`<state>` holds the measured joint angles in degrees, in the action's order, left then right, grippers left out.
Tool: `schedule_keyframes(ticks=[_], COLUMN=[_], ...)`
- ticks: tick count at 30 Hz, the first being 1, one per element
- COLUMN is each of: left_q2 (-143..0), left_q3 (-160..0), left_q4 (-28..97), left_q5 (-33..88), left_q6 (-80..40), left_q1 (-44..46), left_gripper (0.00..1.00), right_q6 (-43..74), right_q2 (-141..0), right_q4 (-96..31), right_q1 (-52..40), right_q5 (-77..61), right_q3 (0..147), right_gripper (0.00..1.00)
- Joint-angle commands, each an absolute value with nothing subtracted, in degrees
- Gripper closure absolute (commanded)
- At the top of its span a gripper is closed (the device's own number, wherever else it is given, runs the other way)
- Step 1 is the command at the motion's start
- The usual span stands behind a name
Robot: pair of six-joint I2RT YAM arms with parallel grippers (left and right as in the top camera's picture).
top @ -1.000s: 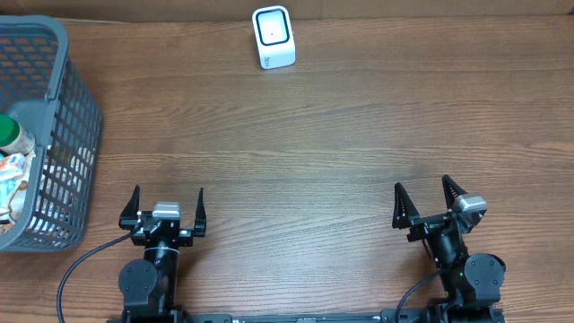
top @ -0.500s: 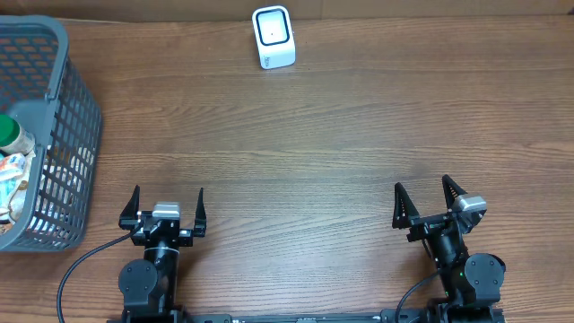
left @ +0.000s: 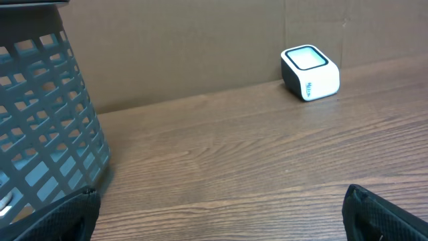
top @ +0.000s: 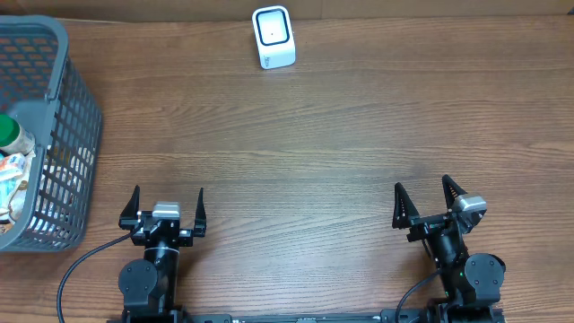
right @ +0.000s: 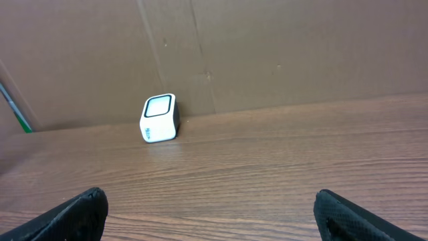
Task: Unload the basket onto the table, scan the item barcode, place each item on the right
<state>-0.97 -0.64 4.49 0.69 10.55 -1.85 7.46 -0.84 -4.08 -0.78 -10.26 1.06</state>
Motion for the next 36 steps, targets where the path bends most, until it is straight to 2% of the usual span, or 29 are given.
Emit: schedule_keyframes(ticks=[1,36], left_q2=[-0.25,-0.25], left_q3=[-0.27,-0.27], left_q4=[4.43,3.88], left_q5=[1.06,1.1], left_q6=[11.18,11.18], left_q1=[-1.56,-1.56], left_gripper=[0.01,0.0], right_q6=[7.2,7.22], right_q2=[-0.16,-0.16], right_q4=[-3.75,-3.75], right_q1=[-0.62,-0.62], right_q5=[-9.96,-9.96], right_q3=[0.45,0.45], right_gripper=[0.0,0.0])
